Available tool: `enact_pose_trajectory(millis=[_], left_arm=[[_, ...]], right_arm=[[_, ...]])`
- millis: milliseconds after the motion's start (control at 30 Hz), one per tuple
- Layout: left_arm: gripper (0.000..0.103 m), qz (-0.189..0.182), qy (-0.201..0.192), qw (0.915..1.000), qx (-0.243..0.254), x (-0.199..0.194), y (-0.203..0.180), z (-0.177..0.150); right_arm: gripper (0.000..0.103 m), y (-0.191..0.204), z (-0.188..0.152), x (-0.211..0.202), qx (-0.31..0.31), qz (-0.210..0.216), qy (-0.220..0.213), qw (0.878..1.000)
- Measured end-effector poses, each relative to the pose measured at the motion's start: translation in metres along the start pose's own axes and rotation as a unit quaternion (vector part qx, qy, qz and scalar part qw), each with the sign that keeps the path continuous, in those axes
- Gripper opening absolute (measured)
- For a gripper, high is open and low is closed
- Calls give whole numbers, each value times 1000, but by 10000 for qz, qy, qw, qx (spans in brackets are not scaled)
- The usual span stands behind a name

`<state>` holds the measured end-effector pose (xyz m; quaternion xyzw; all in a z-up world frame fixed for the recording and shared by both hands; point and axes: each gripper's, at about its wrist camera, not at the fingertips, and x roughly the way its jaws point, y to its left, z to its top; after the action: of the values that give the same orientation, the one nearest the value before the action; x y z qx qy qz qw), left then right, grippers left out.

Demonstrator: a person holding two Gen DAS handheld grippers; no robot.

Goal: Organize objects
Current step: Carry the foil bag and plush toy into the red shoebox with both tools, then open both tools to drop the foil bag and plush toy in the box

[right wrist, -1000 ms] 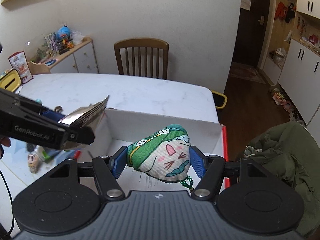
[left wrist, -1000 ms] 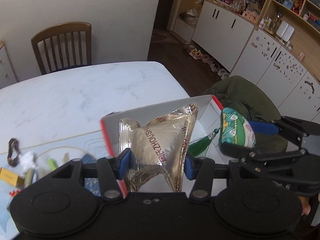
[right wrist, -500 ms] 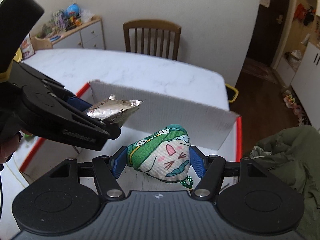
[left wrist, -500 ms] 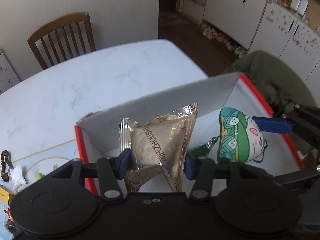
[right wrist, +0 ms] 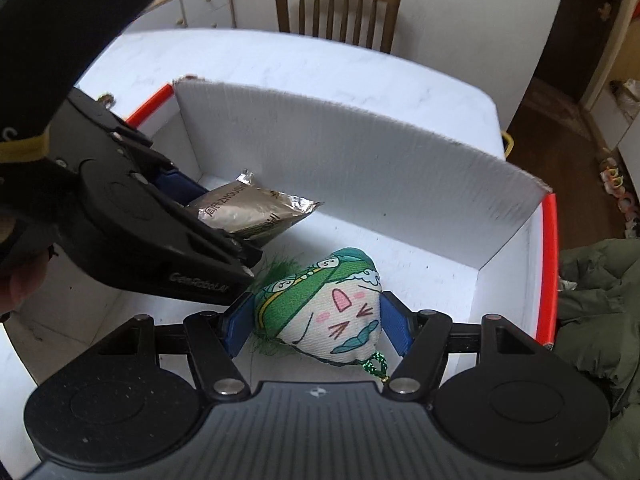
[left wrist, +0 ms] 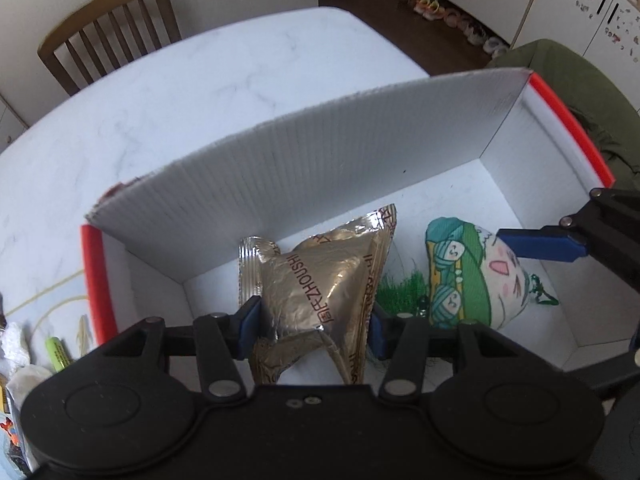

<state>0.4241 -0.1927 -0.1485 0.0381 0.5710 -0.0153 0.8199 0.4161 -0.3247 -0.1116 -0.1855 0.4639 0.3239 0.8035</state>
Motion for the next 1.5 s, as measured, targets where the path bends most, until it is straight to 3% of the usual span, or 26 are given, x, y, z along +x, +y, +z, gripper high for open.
enact_pose_trajectory(millis=[267, 600, 667, 1133, 1500], left_arm=[[53, -37, 283, 9996, 5, 11, 1, 5], [65, -96, 288, 9995, -43, 8, 5, 0], [72, -127, 261, 9996, -76, 4, 6, -1], [79, -520, -525, 9971, -156, -52, -4, -8], [79, -643, -1248, 9900, -119, -105, 4, -36]], right_arm=[[69, -2, 10, 13, -39, 188, 545, 9983], [73, -4, 11, 8, -277, 347, 546, 9975], [73, -6, 10, 5, -281, 375, 514, 9976], [76, -15, 3, -50, 53, 543, -148, 9984], [76, 4, -13, -103, 553, 306, -772, 9950]])
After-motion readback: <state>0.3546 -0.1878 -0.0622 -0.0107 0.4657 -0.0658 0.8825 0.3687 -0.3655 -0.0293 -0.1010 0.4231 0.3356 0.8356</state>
